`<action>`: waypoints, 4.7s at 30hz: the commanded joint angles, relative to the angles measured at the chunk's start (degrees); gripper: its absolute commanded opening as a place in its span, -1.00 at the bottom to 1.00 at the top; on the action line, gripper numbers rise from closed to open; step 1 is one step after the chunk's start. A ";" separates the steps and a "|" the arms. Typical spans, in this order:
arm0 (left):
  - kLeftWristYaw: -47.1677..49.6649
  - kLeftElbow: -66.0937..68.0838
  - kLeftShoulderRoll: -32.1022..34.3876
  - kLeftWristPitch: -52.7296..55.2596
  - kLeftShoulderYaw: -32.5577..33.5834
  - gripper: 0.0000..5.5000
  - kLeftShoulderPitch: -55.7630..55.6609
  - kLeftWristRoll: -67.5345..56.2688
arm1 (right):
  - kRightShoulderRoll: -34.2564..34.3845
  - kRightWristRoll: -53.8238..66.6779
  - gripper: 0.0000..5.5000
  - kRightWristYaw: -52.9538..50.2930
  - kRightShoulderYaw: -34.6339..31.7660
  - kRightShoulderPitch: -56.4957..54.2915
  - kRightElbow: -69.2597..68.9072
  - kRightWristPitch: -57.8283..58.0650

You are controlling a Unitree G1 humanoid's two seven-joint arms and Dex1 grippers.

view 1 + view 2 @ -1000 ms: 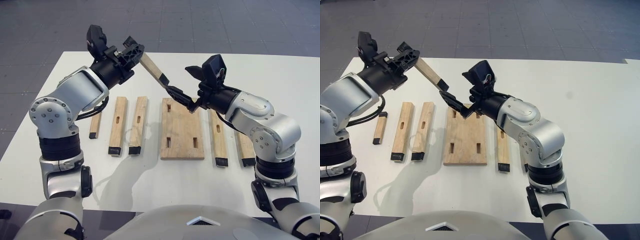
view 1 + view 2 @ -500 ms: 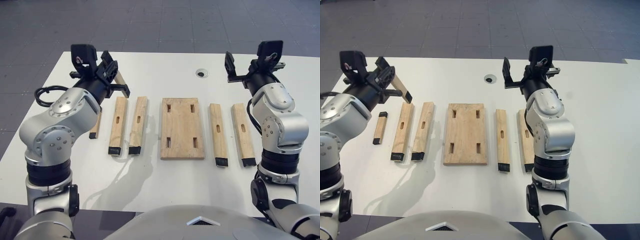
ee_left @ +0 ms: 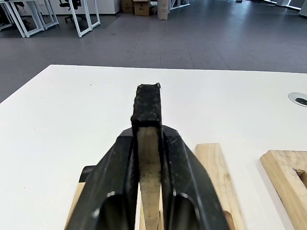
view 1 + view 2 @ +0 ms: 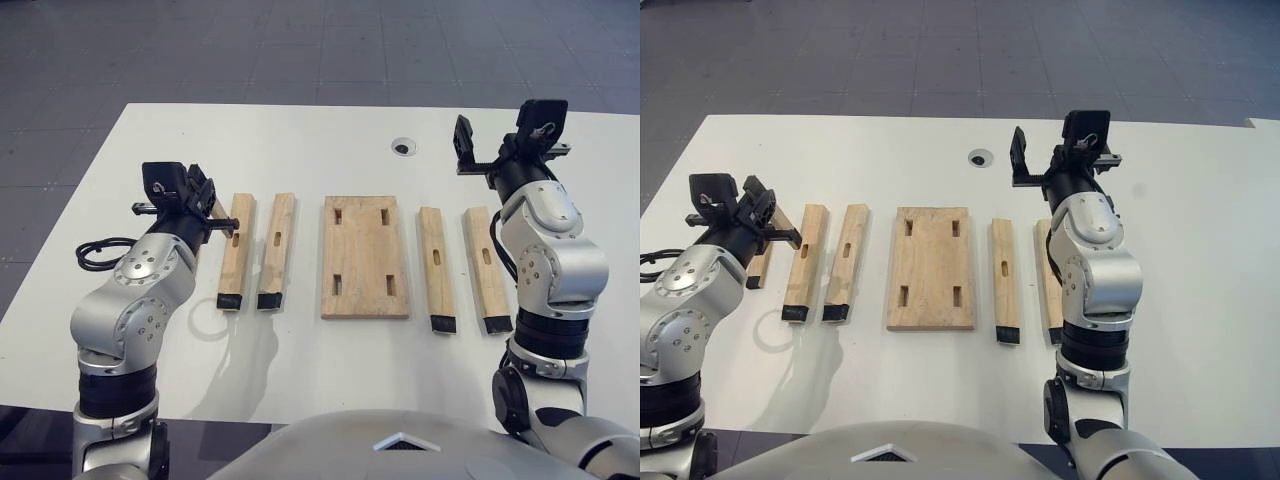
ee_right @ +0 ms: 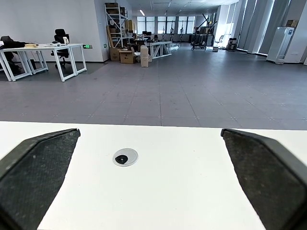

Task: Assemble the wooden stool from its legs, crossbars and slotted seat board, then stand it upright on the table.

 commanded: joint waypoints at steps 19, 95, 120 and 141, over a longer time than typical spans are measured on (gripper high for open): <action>-6.69 0.64 -8.68 -0.63 3.11 -0.84 3.91 9.87 | -0.13 -1.60 1.00 1.75 -0.13 -0.87 -0.33 0.54; -14.68 9.67 -18.67 -9.02 1.18 -0.84 4.56 19.14 | -0.63 -2.13 1.00 3.72 0.20 -4.11 2.57 -0.16; -14.31 10.53 -21.76 -14.48 -0.64 -0.84 7.83 24.64 | -0.70 -2.34 1.00 4.24 0.22 -4.28 2.61 -0.18; -12.48 1.33 -20.69 -6.03 2.53 -0.14 -1.95 23.98 | -0.20 -2.38 1.00 3.88 0.58 -3.63 2.00 0.07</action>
